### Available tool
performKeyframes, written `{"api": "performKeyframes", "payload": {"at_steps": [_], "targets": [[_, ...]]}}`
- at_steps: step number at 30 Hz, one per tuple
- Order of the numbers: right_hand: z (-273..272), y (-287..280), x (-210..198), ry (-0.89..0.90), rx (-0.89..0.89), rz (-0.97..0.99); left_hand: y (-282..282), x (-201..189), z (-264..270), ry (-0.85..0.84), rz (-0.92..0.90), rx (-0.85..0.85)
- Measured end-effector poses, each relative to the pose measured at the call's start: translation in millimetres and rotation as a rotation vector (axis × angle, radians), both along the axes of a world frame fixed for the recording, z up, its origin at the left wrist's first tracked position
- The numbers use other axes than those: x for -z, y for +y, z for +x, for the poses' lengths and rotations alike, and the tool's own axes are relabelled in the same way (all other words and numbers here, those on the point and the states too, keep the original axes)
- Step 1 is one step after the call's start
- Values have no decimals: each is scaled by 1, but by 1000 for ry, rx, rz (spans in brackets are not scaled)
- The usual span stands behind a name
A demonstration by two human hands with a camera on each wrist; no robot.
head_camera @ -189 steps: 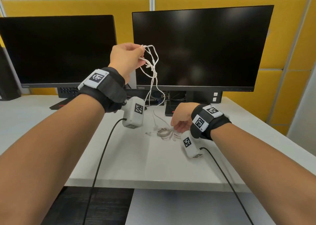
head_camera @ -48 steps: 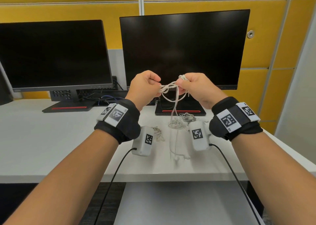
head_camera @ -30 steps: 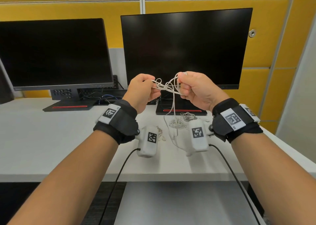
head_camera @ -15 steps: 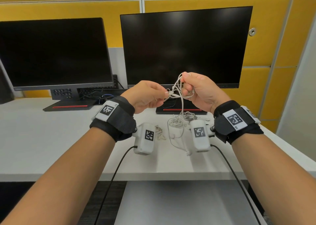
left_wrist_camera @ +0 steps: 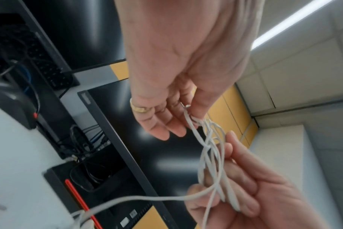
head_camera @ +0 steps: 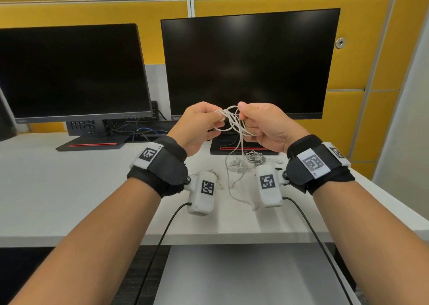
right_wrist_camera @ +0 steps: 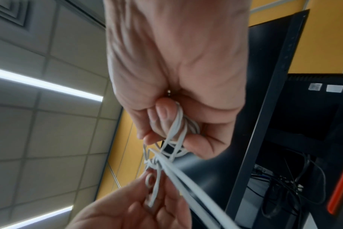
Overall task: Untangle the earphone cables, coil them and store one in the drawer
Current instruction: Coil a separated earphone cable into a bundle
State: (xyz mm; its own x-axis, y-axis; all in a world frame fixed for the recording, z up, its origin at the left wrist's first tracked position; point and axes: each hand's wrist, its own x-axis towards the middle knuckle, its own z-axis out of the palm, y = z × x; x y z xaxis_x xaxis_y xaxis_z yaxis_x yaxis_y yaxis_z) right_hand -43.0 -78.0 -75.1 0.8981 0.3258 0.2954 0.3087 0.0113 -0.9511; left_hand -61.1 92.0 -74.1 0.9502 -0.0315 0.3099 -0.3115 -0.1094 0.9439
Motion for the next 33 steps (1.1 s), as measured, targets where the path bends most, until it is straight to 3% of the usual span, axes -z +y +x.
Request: {"api": "performKeyframes", "payload": {"at_steps": [5,11,16,19,23,33], "targets": [[0,-6,-2,-21,2,-42,4,-2,-1,42,-171,45],[3,-7,0,-19,22,-40,5,-1,-6,-45,-359,160],[4,-9,1,-45,30,1,5,-7,-8,43,52,132],[4,-11,2,-90,39,-41,6,-8,-12,159,106,203],[4,-10,5,-103,25,-67,8,-4,-13,177,176,273],[5,-6,5,-187,80,-218,5,2,-9,157,339,161]]}}
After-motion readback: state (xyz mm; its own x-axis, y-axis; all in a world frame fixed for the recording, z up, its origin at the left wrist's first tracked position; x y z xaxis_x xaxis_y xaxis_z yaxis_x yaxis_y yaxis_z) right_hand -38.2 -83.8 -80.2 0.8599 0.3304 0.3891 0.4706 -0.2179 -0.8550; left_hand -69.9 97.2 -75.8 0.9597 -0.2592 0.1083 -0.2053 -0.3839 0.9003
